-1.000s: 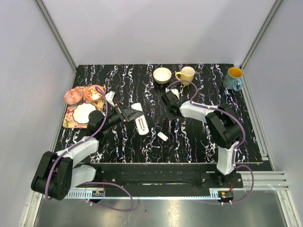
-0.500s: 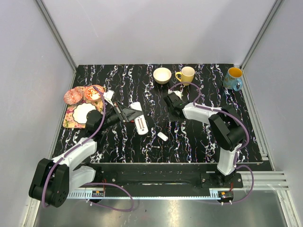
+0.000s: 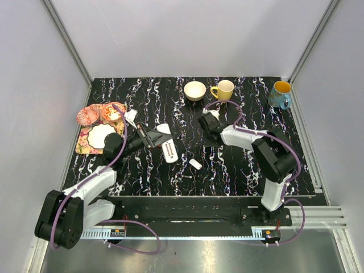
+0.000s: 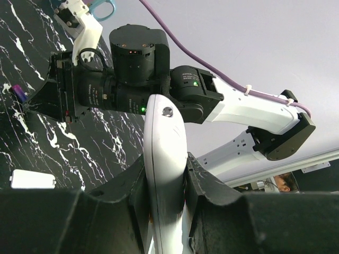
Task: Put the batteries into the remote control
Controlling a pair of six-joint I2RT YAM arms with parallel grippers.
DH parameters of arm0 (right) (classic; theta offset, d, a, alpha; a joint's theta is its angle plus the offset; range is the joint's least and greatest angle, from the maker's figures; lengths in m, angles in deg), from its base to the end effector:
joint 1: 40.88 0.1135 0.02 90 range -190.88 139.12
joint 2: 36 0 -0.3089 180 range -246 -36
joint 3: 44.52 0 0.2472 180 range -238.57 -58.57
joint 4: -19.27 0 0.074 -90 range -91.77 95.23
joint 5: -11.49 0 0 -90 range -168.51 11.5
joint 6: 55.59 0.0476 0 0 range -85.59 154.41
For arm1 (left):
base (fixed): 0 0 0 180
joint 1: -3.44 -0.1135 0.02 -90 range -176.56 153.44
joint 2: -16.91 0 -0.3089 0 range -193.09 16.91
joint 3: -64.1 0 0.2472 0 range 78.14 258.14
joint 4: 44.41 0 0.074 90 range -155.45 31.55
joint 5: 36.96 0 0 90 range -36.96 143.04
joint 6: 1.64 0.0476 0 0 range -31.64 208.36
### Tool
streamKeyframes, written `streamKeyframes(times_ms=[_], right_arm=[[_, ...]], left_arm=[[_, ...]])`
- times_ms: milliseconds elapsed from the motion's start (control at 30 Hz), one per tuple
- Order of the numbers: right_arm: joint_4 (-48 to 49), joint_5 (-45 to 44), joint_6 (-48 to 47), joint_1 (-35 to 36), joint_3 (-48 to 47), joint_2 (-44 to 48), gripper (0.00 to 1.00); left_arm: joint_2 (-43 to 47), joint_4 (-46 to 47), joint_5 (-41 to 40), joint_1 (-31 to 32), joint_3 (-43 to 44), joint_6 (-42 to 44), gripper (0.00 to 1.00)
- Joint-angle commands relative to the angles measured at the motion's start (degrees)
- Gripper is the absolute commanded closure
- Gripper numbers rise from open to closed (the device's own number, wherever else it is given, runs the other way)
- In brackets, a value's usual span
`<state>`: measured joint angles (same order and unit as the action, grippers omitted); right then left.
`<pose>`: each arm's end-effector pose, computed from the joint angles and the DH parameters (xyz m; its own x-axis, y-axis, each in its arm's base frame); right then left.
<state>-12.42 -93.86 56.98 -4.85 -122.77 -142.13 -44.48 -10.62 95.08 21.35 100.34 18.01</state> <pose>0.3188 0.2163 0.1913 -0.8200 -0.1387 -0.5553 -0.1560 0.9876 -0.0164 0.1843 -0.0931 0.2961 -0.7603 -0.4893 -0.4272 0.4233 0.1257 -0.8972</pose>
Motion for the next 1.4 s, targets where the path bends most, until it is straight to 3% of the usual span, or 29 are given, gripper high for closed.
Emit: streamKeyframes(times_ms=[0, 100, 267, 400, 467, 633, 733, 833, 1067, 1367], right_arm=[[-4.9, 1.1, 0.4, 0.0, 2.2, -0.7, 0.83], [-5.0, 1.0, 0.7, -0.1, 2.7, -0.4, 1.0], [-8.5, 0.9, 1.9, 0.0, 3.0, 5.2, 1.0], [-19.1, 10.8, 3.1, 0.7, 0.6, 15.6, 1.0], [-24.6, 11.6, 3.4, 2.9, -2.0, 20.9, 1.0], [-44.1, 8.7, 3.1, 11.8, -15.2, 24.3, 1.0], [-51.2, 10.0, 3.4, 12.8, -21.1, 24.8, 1.0], [-52.0, 13.6, 4.4, 12.8, -23.5, 27.5, 1.0], [-50.9, 22.6, 2.2, 13.0, -24.1, 25.5, 1.0], [-47.6, 23.7, 1.3, 13.1, -27.5, 20.4, 1.0]], left_arm=[[-0.4, 4.5, -0.1, 0.3, -0.1, 0.2, 1.0], [-0.8, 4.5, -0.5, 0.3, -0.1, 0.2, 1.0], [-2.7, 6.0, -1.8, 0.5, 0.5, -0.4, 1.0], [-5.0, 7.4, -8.1, 1.8, 1.4, -1.2, 1.0], [-8.0, 9.8, -10.4, 2.8, 1.9, -2.9, 1.0], [-18.8, 27.3, -14.8, 5.1, 2.6, -9.7, 1.0], [-27.6, 38.9, -15.5, 6.6, 3.6, -15.3, 1.0], [-31.9, 42.3, -15.7, 8.4, 4.6, -17.0, 1.0], [-31.7, 40.8, -13.7, 11.8, 6.7, -11.6, 1.0], [-33.6, 42.2, -13.5, 14.1, 6.7, -11.2, 1.0]])
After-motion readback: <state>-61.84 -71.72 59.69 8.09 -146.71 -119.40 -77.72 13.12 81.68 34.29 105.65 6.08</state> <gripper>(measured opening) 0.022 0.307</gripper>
